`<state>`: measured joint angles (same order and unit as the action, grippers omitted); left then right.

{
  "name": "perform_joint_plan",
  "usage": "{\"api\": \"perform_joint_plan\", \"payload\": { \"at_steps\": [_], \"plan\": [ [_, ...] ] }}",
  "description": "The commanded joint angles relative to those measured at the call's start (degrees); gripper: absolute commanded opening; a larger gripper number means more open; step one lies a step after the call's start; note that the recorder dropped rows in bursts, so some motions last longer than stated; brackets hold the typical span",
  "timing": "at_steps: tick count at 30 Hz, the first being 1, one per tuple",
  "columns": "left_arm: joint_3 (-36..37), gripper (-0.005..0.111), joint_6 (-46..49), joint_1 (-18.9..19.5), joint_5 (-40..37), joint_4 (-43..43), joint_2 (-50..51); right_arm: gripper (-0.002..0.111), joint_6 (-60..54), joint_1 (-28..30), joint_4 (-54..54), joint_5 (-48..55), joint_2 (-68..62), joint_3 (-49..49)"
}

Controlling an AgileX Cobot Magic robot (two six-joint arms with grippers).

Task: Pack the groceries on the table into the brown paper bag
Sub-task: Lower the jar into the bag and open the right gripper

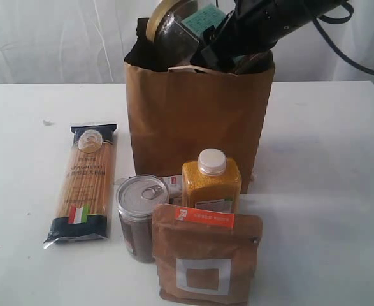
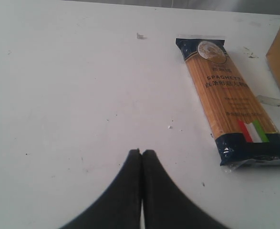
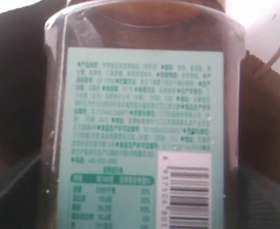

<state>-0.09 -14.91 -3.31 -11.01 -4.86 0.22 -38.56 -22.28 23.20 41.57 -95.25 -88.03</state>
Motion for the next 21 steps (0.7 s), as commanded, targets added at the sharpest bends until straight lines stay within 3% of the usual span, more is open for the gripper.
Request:
{"api": "perform_joint_plan", "payload": {
  "at_steps": [1, 16, 21],
  "plan": [
    [0.1, 0.000, 0.0, -0.3, 0.3, -0.1, -0.2, 0.074, 0.5, 0.0, 0.3, -1.2, 0.5, -0.5],
    [0.1, 0.000, 0.0, -0.3, 0.3, -0.1, -0.2, 0.076, 1.6, 0.0, 0.3, -0.1, 0.5, -0.5],
    [0.1, 0.000, 0.0, -0.3, 0.3, -0.1, -0.2, 0.092, 1.6, 0.0, -0.1, 0.0, 0.1, -0.5]
  ]
}}
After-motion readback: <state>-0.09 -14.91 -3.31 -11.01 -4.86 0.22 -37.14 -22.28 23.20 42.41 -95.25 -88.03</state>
